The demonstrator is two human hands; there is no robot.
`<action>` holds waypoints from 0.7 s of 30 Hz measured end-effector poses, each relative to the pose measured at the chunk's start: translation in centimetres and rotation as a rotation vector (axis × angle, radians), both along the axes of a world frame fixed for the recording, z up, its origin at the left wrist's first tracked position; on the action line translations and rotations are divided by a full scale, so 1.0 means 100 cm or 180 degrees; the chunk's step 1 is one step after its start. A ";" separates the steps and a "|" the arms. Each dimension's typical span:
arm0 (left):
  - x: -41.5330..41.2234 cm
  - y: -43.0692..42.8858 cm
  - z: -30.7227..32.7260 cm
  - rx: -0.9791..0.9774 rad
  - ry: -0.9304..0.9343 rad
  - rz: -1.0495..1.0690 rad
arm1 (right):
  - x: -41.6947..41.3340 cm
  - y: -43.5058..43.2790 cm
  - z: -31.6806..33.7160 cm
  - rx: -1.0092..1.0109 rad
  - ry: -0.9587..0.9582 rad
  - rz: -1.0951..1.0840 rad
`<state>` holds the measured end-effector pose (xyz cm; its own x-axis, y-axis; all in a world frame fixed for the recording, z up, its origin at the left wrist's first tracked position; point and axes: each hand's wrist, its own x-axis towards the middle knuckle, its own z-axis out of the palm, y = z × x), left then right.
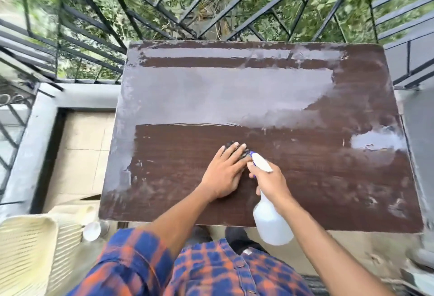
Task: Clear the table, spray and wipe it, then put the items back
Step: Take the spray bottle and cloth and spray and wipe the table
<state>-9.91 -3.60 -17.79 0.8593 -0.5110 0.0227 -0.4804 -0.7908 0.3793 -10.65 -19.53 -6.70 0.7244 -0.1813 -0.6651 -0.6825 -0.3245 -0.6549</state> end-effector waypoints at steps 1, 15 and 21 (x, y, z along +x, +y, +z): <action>-0.006 0.012 0.000 0.0005 -0.0031 0.0118 | -0.003 0.007 -0.001 0.0005 0.0009 0.0061; -0.053 0.239 -0.001 0.0092 0.0007 0.2287 | -0.036 0.139 0.006 -0.0004 0.0046 0.0816; -0.092 0.273 -0.005 0.0070 -0.0114 0.2644 | -0.052 0.174 0.008 -0.0043 0.0038 0.0927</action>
